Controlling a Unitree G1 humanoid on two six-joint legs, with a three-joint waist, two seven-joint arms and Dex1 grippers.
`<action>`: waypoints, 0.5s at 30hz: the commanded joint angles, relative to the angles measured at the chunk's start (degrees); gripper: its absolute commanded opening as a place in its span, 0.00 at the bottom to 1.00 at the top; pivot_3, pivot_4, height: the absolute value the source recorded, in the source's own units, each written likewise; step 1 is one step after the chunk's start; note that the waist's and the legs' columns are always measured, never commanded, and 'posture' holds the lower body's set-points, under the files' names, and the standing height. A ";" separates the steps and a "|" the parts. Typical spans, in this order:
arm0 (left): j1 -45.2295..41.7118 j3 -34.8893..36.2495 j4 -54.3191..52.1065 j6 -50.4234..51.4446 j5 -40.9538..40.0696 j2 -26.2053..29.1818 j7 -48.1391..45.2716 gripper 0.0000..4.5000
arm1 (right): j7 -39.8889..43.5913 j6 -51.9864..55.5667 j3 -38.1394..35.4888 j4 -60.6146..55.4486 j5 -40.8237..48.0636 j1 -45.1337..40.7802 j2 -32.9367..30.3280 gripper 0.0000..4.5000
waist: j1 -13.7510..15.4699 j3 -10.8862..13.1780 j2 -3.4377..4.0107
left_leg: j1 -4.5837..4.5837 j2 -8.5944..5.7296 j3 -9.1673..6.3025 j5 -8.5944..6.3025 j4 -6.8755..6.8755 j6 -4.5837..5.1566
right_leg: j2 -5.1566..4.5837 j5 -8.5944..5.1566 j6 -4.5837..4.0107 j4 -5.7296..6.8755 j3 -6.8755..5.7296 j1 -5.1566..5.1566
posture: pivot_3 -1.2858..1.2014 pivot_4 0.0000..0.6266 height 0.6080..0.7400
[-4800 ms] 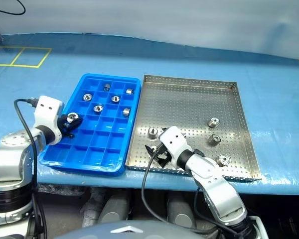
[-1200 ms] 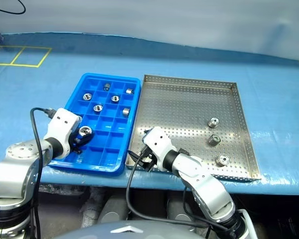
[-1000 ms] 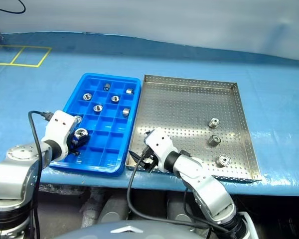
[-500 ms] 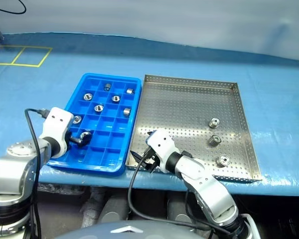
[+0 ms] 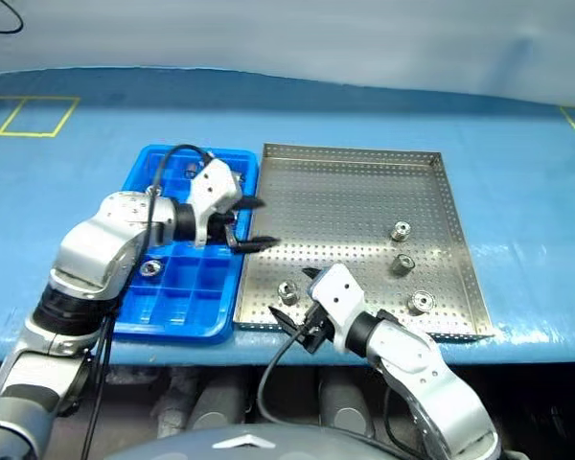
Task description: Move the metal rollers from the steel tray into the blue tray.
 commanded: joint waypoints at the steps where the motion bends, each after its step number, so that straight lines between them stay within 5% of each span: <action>1: -3.94 -6.28 4.99 -6.88 3.16 1.53 -8.31 0.99 | -0.34 -1.01 -2.26 -4.20 0.86 2.48 -0.81 1.00 | -0.54 0.00 0.00 | 0.01 0.03 0.01 0.00 0.00 0.00 | 0.03 -0.01 0.00 0.01 0.00 0.00 | 0.48 0.24 1.00; 15: -8.24 -18.03 15.54 -15.28 11.26 -1.40 -21.17 0.99 | -4.64 -0.71 -0.59 -3.81 -1.55 4.72 -0.21 1.00 | -2.36 -0.01 0.01 | -0.01 0.04 0.06 0.00 0.08 0.01 | 0.06 -0.03 -0.02 0.07 0.08 -0.04 | 0.47 0.24 1.00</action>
